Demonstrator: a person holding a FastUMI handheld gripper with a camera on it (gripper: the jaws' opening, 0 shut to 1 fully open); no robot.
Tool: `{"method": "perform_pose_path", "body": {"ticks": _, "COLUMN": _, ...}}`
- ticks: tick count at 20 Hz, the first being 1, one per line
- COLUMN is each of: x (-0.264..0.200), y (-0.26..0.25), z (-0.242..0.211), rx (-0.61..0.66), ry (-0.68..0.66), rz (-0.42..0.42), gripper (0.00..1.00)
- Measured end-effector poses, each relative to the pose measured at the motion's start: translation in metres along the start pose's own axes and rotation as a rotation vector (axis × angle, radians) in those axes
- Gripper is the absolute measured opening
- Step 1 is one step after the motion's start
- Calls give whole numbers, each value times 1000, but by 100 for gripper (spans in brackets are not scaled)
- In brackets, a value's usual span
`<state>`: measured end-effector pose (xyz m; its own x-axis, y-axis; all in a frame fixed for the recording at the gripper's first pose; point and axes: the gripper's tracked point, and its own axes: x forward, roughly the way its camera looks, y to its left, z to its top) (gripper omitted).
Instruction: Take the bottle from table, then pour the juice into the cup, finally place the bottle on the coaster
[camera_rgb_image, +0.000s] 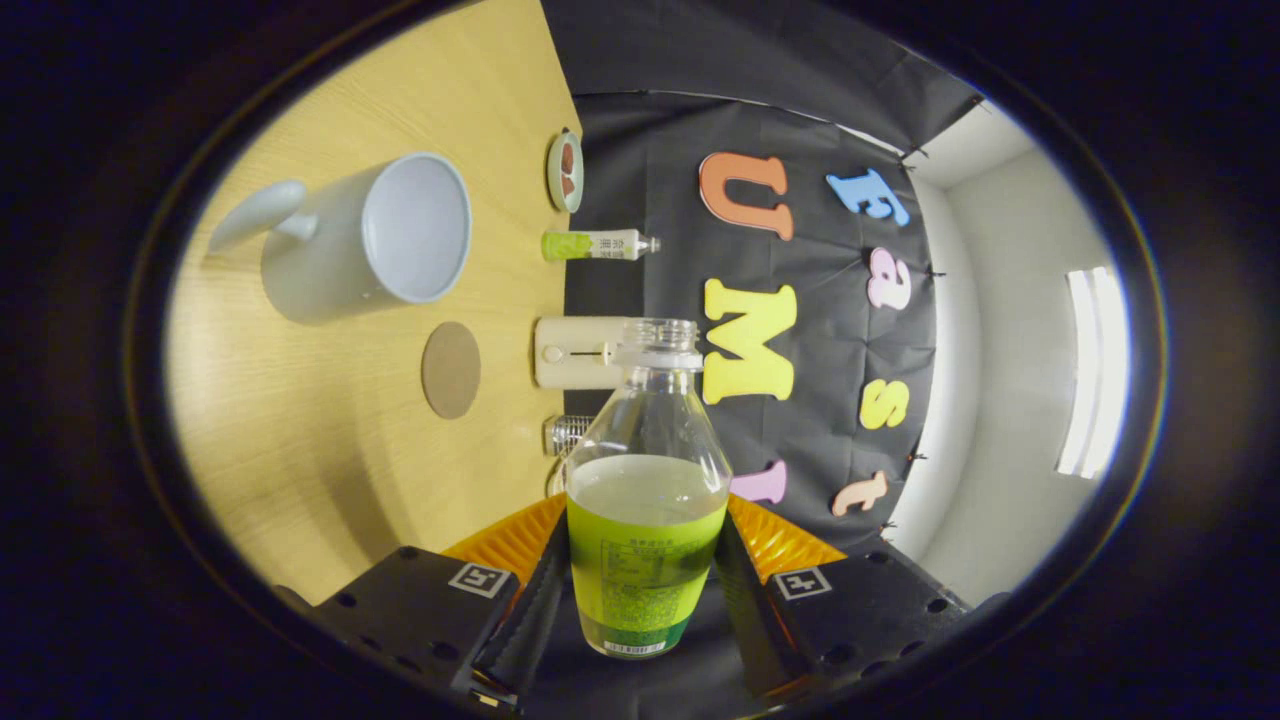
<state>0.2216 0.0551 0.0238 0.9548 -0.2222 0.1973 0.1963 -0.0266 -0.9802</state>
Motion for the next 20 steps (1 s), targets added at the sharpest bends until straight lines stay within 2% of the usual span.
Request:
{"method": "perform_pose_path", "body": {"ticks": 8, "x": -1, "y": -24, "z": 14, "rx": -221, "ry": -31, "rz": -76, "gripper": 81}}
{"method": "perform_pose_path", "body": {"ticks": 20, "x": -4, "y": -35, "z": 21, "rx": -328, "ry": -20, "rz": -85, "gripper": 81}}
